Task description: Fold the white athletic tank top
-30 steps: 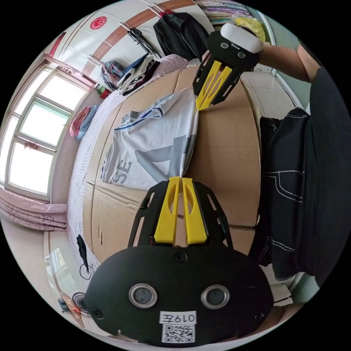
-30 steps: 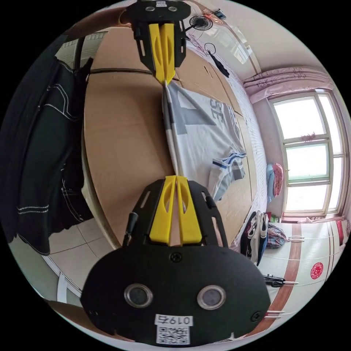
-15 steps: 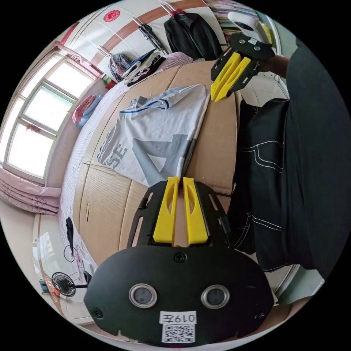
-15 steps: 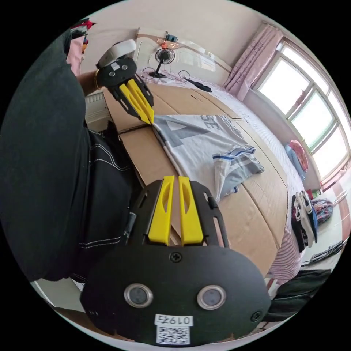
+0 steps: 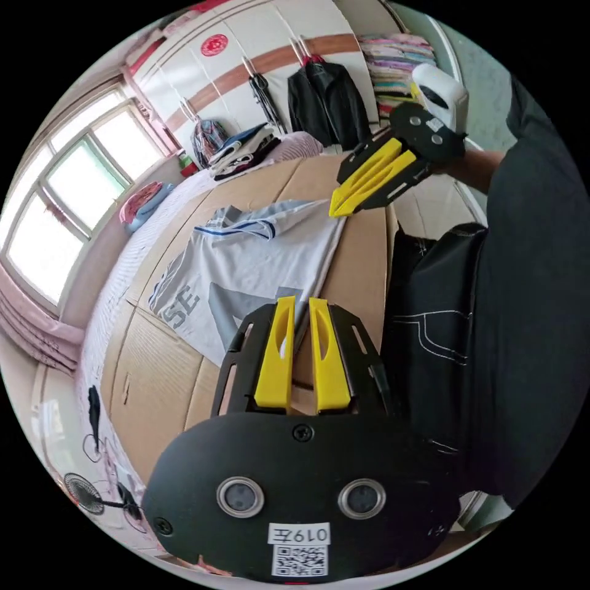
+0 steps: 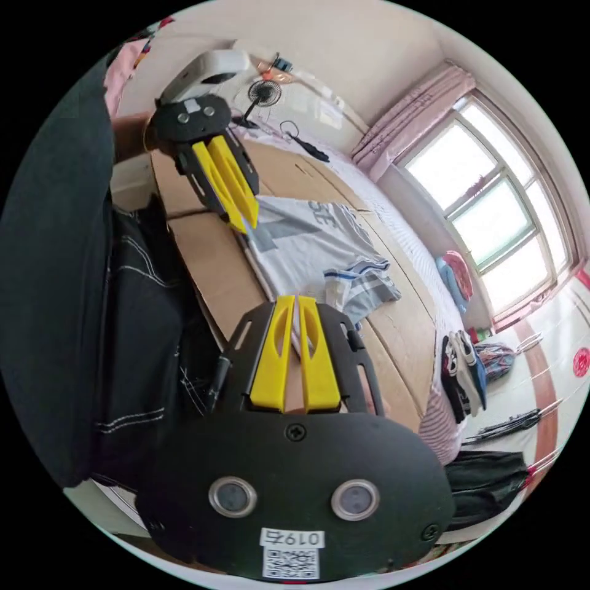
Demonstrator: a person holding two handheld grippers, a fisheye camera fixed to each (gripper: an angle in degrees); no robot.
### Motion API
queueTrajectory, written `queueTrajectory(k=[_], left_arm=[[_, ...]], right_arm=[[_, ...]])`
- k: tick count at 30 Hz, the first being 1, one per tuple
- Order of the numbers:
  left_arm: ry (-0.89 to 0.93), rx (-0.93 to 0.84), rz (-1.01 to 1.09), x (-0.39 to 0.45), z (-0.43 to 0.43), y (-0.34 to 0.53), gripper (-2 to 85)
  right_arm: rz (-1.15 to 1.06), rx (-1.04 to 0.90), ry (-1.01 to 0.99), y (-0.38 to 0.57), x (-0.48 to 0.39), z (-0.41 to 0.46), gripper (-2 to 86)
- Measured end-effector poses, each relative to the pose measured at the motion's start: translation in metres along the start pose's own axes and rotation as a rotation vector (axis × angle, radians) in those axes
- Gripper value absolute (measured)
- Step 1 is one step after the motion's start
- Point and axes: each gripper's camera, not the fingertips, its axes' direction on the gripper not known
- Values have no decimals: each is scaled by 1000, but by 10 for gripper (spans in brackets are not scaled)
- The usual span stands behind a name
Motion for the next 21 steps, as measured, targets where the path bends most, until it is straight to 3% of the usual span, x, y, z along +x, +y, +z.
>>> queueTrajectory(k=[2, 13, 21], left_arm=[[-65, -56, 57, 8, 7, -8, 8], [-61, -153, 158, 15, 1, -15, 10], [-109, -110, 98, 7, -21, -13, 10]], right_arm=[[-66, -74, 29, -5, -6, 2, 51], [-67, -79, 36, -41, -8, -33, 39], [-97, -141, 125, -66, -15, -52, 45]])
